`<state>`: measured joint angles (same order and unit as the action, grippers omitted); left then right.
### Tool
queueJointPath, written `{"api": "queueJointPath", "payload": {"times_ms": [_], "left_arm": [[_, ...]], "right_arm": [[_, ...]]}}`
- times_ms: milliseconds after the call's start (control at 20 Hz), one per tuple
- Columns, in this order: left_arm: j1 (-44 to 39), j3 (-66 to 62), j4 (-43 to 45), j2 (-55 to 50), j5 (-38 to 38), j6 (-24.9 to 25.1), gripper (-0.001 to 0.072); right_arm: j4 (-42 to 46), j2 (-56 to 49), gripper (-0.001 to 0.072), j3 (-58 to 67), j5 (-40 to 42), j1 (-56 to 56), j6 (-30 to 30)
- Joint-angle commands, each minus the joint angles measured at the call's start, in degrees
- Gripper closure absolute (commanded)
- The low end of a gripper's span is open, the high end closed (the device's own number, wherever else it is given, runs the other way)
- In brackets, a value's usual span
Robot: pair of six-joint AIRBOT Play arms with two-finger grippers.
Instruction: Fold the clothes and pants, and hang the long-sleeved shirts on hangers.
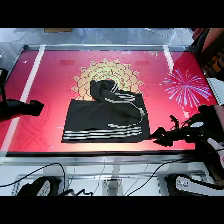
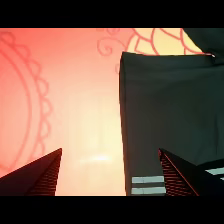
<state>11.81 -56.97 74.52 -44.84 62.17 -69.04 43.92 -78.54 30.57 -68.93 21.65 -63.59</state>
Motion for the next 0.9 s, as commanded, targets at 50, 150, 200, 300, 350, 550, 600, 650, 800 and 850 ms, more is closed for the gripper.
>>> {"api": "queueJointPath", "payload": {"times_ms": [50, 150, 200, 300, 350, 550, 600, 650, 800, 850], "left_arm": [[0.09, 0.0, 0.07, -5.7, 0.96, -1.25, 0.0018], [0.09, 0.0, 0.09, -8.83, 2.8, -1.25, 0.0018], [0.09, 0.0, 0.09, -10.25, 3.61, -1.27, 0.0018], [0.09, 0.0, 0.07, -13.0, 5.29, -1.68, 0.0018], [0.09, 0.0, 0.15, -14.1, 6.21, -1.68, 0.0018], [1.9, 3.43, 3.72, -16.76, 9.16, -1.68, 0.0123], [3.5, 5.44, 3.85, -16.94, 9.7, -1.7, 0.0155], [5.29, 7.87, 3.91, -16.92, 9.79, -2.03, 0.0155], [12.55, 15.34, 3.28, -16.92, 10.16, -2.01, 0.0155], [14.97, 17.29, 2.49, -16.94, 10.16, -0.7, 0.0155]], "right_arm": [[-7.8, -3.08, 0.0268, -0.46, 4.31, 0.04, 5.84], [-8.87, -3.08, 0.0268, -0.46, 4.0, 0.04, 8.41], [-9.42, -3.08, 0.0269, -0.46, 3.78, 0.04, 9.64], [-10.75, -3.08, 0.0331, -0.46, 3.74, 0.04, 11.82], [-11.61, -3.08, 0.0337, -0.46, 3.74, 0.04, 13.29], [-12.63, -3.06, 0.052, -0.46, 2.49, 0.04, 15.17], [-12.61, -3.04, 0.052, -0.46, 1.9, 0.02, 15.3], [-12.59, -3.04, 0.052, -0.44, 1.22, 0.02, 15.32], [-12.59, -2.82, 0.0685, -0.44, -0.81, 0.02, 17.18], [-12.61, -2.67, 0.0686, -0.44, -1.03, 0.04, 17.86]]}}
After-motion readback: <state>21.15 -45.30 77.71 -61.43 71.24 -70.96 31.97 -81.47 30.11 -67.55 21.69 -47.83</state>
